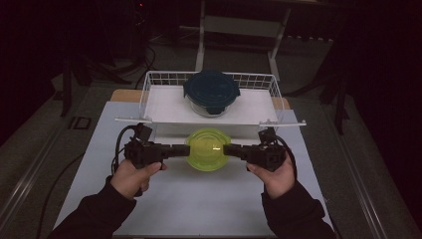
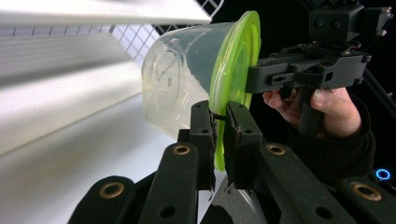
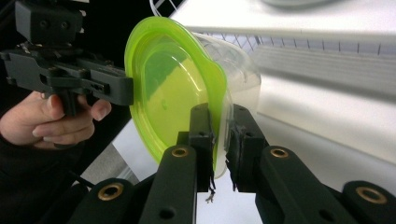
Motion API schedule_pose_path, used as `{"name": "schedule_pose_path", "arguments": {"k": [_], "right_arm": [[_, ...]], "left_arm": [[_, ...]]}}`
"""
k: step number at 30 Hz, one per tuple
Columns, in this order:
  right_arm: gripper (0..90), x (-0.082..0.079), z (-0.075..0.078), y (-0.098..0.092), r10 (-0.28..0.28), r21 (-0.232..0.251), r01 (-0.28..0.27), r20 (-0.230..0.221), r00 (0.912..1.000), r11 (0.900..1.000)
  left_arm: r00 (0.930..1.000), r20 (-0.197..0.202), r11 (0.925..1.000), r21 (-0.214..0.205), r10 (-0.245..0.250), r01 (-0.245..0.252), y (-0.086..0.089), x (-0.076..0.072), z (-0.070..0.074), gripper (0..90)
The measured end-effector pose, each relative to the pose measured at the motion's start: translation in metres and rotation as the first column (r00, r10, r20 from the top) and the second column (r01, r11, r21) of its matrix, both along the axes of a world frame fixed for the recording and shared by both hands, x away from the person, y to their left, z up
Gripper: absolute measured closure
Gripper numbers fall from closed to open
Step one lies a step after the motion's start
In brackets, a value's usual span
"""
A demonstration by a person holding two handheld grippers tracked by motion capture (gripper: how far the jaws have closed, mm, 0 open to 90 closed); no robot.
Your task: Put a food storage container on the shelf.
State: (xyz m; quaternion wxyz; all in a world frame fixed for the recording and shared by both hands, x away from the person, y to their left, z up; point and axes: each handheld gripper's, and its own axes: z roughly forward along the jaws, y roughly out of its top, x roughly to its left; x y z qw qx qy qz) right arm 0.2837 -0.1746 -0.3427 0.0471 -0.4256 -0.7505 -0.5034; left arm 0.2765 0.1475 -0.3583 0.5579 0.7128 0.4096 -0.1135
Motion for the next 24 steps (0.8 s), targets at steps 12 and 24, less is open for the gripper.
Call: {"name": "schedule_pose_path", "arguments": {"k": [12,24], "right_arm": [[81.2,0.011,0.041,0.005,-0.019,0.019,0.018,0.055,0.9983,0.9997],[81.2,0.030,0.079,0.008,-0.034,0.030,0.031,0.111,0.9932,0.9991]], "left_arm": [[0.9966,0.078,0.9996,0.003,0.028,-0.028,0.003,0.012,0.045,82.2],[0.9876,0.146,0.9979,0.021,0.057,-0.061,0.003,0.027,0.085,82.3]]}}
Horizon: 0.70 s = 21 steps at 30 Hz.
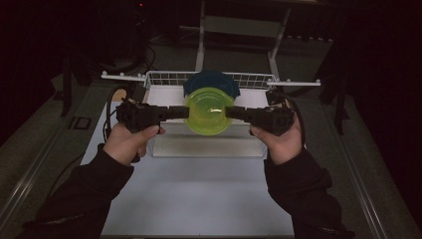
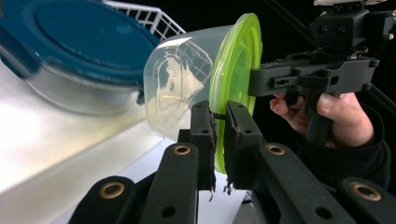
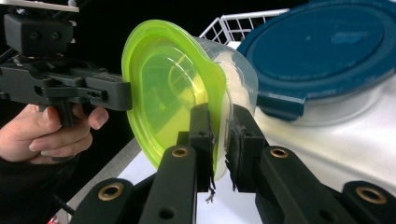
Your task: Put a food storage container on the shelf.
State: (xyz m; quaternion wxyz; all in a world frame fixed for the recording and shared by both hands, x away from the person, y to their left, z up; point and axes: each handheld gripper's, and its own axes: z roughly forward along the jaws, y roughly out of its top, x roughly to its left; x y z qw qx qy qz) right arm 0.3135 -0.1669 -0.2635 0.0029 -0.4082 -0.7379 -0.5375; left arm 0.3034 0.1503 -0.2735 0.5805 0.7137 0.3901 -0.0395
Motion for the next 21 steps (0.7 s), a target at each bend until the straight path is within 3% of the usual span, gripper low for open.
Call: {"name": "schedule_pose_path", "arguments": {"k": [8,21], "right_arm": [[81.1,0.020,0.008,0.004,-0.019,0.008,0.019,-0.026,0.9995,0.9998],[80.8,0.056,0.011,0.004,-0.090,0.001,0.090,-0.070,0.9935,0.9959]], "left_arm": [[0.9998,-0.005,0.9998,0.010,0.017,-0.017,0.001,0.017,0.008,82.2],[0.9976,-0.059,0.9993,0.005,0.037,-0.037,-0.005,0.062,0.010,82.0]]}}
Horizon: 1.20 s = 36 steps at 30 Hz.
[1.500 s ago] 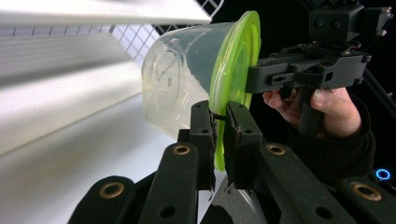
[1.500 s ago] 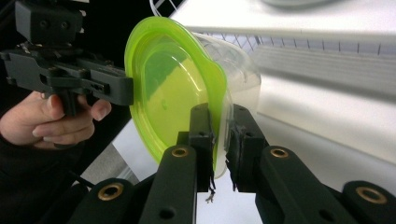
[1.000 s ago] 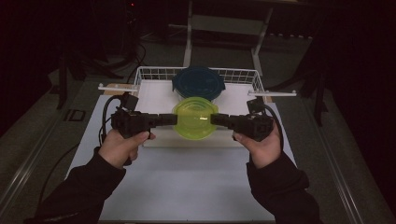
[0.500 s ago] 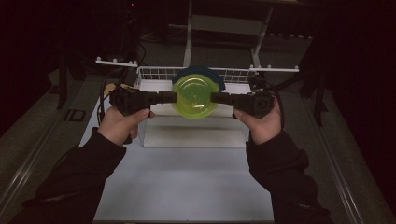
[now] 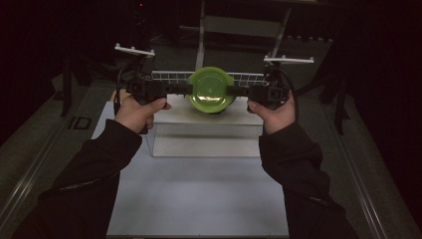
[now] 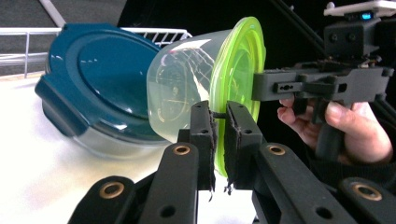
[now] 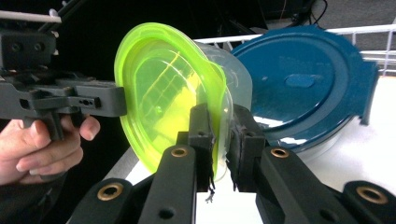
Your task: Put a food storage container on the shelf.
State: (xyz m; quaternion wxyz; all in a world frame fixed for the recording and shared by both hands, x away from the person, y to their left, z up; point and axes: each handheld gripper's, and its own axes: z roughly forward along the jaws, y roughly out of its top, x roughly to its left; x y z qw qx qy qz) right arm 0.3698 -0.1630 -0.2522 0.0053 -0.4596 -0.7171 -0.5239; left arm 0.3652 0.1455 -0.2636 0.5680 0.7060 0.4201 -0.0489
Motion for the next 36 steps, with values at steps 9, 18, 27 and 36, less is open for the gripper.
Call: {"name": "schedule_pose_path", "arguments": {"k": [9,18,27,36], "right_arm": [[80.7,0.017,0.004,0.001,-0.033,-0.026,0.032,-0.010,0.9994,0.9991],[80.1,0.029,0.007,0.000,-0.055,-0.026,0.054,-0.034,0.9979,0.9982],[78.1,0.042,0.005,-0.003,-0.090,-0.016,0.089,-0.058,0.9943,0.9959],[71.2,0.054,0.006,0.000,-0.134,-0.027,0.132,-0.077,0.9880,0.9909]], "left_arm": [[0.9994,-0.017,0.9996,0.001,0.029,-0.029,-0.004,0.016,-0.002,81.3],[0.9986,-0.037,0.9992,-0.014,0.037,-0.038,-0.007,0.031,-0.002,80.1],[0.9986,-0.038,0.9991,-0.022,0.037,-0.037,-0.012,0.038,-0.001,79.6],[0.9955,-0.079,0.9978,-0.038,0.051,-0.054,-0.014,0.048,-0.011,76.0]]}}
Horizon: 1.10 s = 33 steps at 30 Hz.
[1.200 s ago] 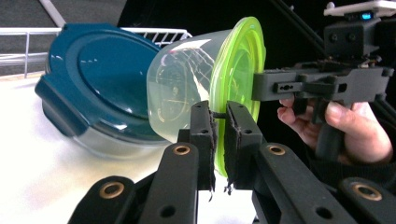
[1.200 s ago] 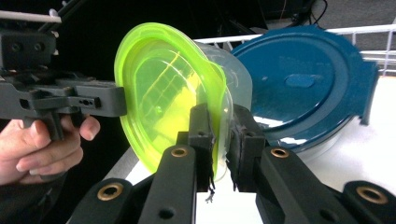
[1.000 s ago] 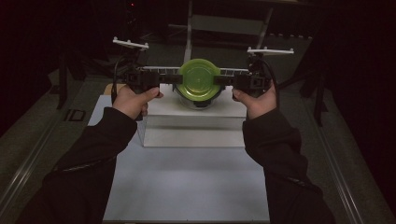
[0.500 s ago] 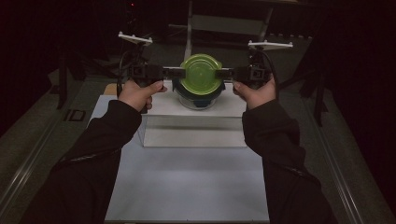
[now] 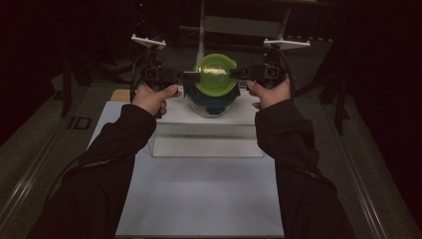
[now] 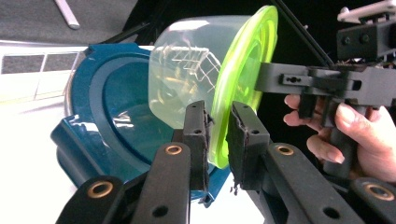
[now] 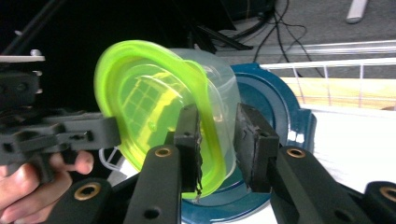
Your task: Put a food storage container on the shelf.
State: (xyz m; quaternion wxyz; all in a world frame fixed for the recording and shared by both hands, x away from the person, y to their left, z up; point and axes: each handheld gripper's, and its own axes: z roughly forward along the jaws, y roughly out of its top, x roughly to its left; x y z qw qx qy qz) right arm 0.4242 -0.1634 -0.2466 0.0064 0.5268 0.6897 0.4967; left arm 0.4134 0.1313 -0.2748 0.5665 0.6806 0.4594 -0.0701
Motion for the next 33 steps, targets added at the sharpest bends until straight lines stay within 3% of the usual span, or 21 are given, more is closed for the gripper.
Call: {"name": "schedule_pose_path", "arguments": {"k": [5,7,15,23,29,33], "right_arm": [[78.7,0.0016,-0.0031,0.0006,0.004,-0.011,-0.004,-0.009,1.0000,0.9999],[79.2,-0.0001,-0.0021,0.0015,0.006,-0.027,-0.006,-0.003,1.0000,0.9996],[77.9,-0.0015,0.0016,0.0019,0.004,0.001,-0.004,-0.025,0.9997,1.0000],[70.2,0.0002,0.0014,0.0020,-0.006,0.013,0.007,-0.032,0.9995,0.9999],[59.4,0.0022,0.0026,0.0048,-0.004,0.028,0.005,-0.027,0.9996,0.9996],[50.6,0.0027,0.0039,0.0061,0.007,0.029,-0.006,-0.017,0.9998,0.9996]], "left_arm": [[1.0000,0.003,0.9999,-0.014,0.009,-0.009,-0.0001,0.0009,-0.0032,76.1],[0.9999,0.010,0.9999,-0.011,0.012,-0.012,0.0002,-0.0003,-0.0021,76.1],[0.9994,0.013,0.9992,-0.025,0.033,-0.032,0.0000,-0.0030,0.0003,73.1],[0.9994,0.012,0.9987,-0.040,0.032,-0.032,-0.0002,-0.0030,0.0015,67.7],[0.9989,0.012,0.9985,-0.032,0.044,-0.044,-0.0021,-0.0022,-0.0001,55.6],[0.9978,0.034,0.9980,-0.032,0.057,-0.056,-0.0018,-0.0037,0.0007,48.7]]}}
